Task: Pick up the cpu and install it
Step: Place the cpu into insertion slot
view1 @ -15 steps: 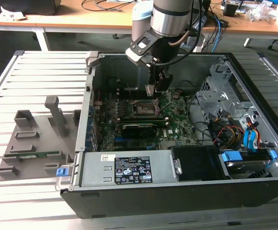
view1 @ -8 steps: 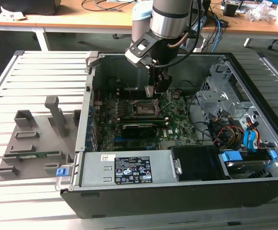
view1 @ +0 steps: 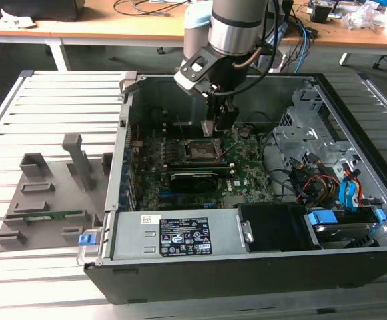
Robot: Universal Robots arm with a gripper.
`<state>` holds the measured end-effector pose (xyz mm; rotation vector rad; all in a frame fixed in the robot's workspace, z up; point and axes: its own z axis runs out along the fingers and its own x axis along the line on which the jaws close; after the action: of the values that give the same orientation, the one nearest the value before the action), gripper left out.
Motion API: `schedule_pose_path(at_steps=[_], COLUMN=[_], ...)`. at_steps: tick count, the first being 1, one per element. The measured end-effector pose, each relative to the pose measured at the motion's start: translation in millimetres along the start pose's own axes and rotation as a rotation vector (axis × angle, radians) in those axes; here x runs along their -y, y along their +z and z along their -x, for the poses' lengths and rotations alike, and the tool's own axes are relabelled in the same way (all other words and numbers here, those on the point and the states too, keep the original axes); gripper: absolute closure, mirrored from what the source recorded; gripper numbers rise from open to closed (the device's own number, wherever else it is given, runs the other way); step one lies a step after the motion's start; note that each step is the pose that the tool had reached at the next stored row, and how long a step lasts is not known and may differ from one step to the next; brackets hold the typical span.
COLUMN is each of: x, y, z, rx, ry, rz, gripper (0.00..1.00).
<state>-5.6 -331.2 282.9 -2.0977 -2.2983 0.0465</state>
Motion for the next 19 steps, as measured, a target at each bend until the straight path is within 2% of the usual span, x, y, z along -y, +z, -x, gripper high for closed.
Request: schedule_pose_path(at_steps=[7, 10, 11, 19], x=[0.0, -0.3, 0.1, -0.6], y=[4.1, 11.4, 12.9, 20.7], z=[0.0, 0.0, -0.2, -3.6], rx=[0.0, 0.0005, 0.0047, 0.0067], ry=[0.0, 0.0, 0.001, 0.0], rz=[-0.0001, -0.0001, -0.0005, -0.0006], gripper=[0.45, 0.45, 0.45, 0.45])
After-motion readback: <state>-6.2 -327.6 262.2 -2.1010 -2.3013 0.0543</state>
